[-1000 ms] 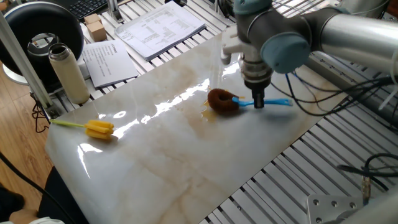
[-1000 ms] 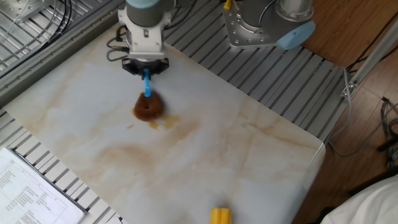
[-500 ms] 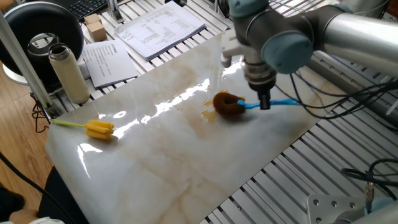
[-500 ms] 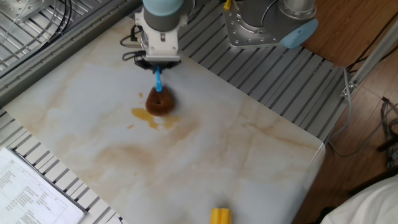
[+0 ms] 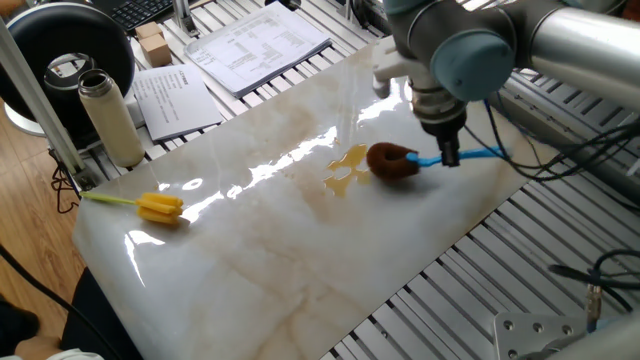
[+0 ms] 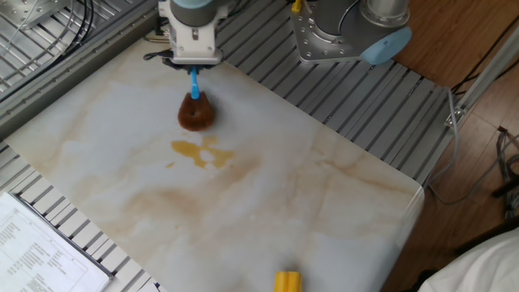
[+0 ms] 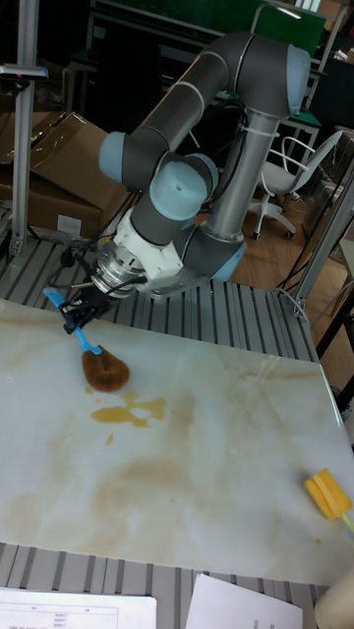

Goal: Scrub the table with a brush

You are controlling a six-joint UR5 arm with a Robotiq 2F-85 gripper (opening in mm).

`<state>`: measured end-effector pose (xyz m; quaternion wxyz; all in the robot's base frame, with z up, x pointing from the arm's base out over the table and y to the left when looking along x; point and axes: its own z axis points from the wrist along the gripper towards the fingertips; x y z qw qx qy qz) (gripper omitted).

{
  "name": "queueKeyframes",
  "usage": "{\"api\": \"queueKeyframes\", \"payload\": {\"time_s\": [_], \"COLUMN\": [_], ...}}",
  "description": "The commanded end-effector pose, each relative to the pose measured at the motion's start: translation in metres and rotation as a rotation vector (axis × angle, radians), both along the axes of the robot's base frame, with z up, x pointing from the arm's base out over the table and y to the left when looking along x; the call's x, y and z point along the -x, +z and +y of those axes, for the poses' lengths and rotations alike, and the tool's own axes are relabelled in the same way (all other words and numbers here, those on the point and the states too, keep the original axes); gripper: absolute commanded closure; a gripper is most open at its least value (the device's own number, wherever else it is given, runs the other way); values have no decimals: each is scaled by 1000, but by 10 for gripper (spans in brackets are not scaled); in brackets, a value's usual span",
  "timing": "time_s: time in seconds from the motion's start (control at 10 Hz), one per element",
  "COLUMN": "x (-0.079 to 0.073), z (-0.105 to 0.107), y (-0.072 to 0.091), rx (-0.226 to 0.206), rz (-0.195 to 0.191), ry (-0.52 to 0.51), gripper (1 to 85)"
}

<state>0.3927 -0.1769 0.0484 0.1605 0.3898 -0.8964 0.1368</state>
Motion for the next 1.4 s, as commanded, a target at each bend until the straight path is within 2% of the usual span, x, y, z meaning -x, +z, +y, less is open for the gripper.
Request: {"api": "queueKeyframes", "payload": {"time_s": [0.0, 0.1, 0.2, 0.3, 0.4, 0.6, 0.7, 0.8, 0.9, 1.0, 1.1, 1.2, 1.3], "x": [-25, -27, -21, -17, -17, -15, -19, -30, -42, -54, -57, -64, -69], "z": [-17, -5, 19, 39, 53, 82, 84, 74, 52, 26, 15, 11, 14], "y": [2, 3, -3, -12, -17, -15, -12, -13, -15, -15, -12, -11, -12], "rx": [44, 36, -3, -22, 1, 64, 72, 45, 35, 68, 99, 109, 100], "rz": [0, 19, 43, 48, 47, 54, 57, 66, 70, 51, 44, 29, 14], "ry": [53, 49, 24, 5, -10, -47, -44, -18, 18, 59, 82, 115, 141], "gripper": [843, 843, 843, 843, 843, 843, 843, 843, 843, 843, 843, 843, 843]}}
